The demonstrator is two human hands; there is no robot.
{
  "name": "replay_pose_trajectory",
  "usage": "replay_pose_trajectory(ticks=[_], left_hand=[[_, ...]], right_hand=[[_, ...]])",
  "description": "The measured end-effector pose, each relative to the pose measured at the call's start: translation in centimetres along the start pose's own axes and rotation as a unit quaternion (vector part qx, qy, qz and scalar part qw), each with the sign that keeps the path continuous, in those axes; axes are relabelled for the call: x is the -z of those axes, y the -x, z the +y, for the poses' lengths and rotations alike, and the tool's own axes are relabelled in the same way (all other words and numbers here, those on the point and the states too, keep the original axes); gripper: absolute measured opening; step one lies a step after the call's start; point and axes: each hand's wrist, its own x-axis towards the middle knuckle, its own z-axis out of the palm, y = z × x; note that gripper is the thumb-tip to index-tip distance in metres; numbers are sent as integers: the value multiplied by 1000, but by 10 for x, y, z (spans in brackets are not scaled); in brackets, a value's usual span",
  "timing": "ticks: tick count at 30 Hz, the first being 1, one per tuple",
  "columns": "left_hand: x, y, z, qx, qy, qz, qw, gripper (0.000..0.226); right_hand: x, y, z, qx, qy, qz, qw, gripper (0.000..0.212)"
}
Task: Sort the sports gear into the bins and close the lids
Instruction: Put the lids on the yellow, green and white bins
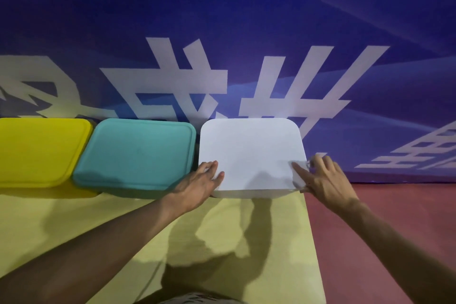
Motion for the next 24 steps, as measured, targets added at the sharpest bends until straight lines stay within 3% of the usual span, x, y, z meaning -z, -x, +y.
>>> replay_pose_trajectory(ticks=[6,9,13,16,17,22,24], left_hand=[[0,1,3,14,1,-5,1000,72],[4,0,3,3,-7,0,1000,70],[9,2,1,-3,-8,-4,1000,64],[11,-1,1,-6,-1,-9,1000,61],[13,0,1,-5,-1,-11,1000,60],[24,-2,0,-10,0,-40,999,60],[25,-2,1,-5,9,-51,999,59]], right_hand=[[4,-8,-1,124,27,-71,989,108],[1,-9,3,155,20,-102,982,98],[-5,-12,7,171,42,-77,981,98],[-11,-14,9,156,79,-39,984,71],[-15,-13,8,158,86,-28,983,71],[-26,-12,8,182,21,-52,982,100],[-21,-13,14,192,-7,-80,978,96]])
